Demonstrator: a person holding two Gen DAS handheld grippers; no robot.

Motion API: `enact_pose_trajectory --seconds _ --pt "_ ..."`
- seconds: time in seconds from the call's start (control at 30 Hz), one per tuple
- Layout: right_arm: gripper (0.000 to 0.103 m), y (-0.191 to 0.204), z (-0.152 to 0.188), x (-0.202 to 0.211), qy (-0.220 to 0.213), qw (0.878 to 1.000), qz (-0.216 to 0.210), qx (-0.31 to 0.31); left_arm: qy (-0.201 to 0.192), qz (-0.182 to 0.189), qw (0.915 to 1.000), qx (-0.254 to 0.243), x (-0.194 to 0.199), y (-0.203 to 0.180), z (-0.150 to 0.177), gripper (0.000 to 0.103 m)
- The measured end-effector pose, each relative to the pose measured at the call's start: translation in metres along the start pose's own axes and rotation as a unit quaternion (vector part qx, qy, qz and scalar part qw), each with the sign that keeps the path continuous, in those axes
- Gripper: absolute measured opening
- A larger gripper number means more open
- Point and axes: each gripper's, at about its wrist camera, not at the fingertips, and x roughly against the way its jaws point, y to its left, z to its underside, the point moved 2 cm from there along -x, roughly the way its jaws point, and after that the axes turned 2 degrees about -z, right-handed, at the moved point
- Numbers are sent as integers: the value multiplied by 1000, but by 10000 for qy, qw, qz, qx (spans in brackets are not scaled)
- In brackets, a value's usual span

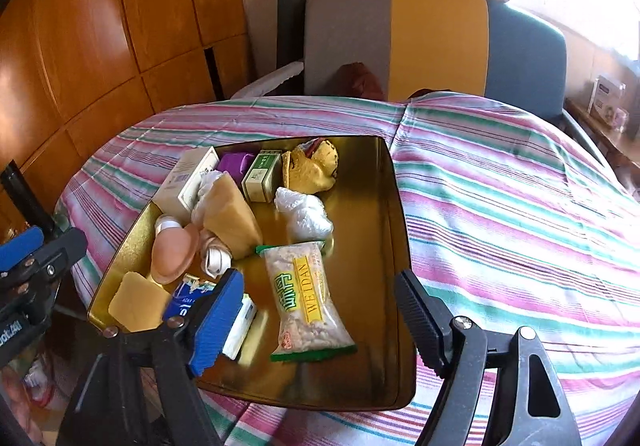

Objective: Organize objects
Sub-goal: 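Carry the WEIDAN packet into the tray and open the right tool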

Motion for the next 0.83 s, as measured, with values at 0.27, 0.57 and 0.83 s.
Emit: enact_pose_trajectory --seconds 0.27,0.57,0.83 --pt "78 7 1 1 -57 9999 18 112 0 164 9999 -36 3 -3 2 56" --pt "79 9 1 -1 -45 9999 43 148 -149 147 9996 -168 5 -5 3 53" --pt "79 10 2 -4 0 9999 26 151 -163 157 9996 -186 3 -4 2 45"
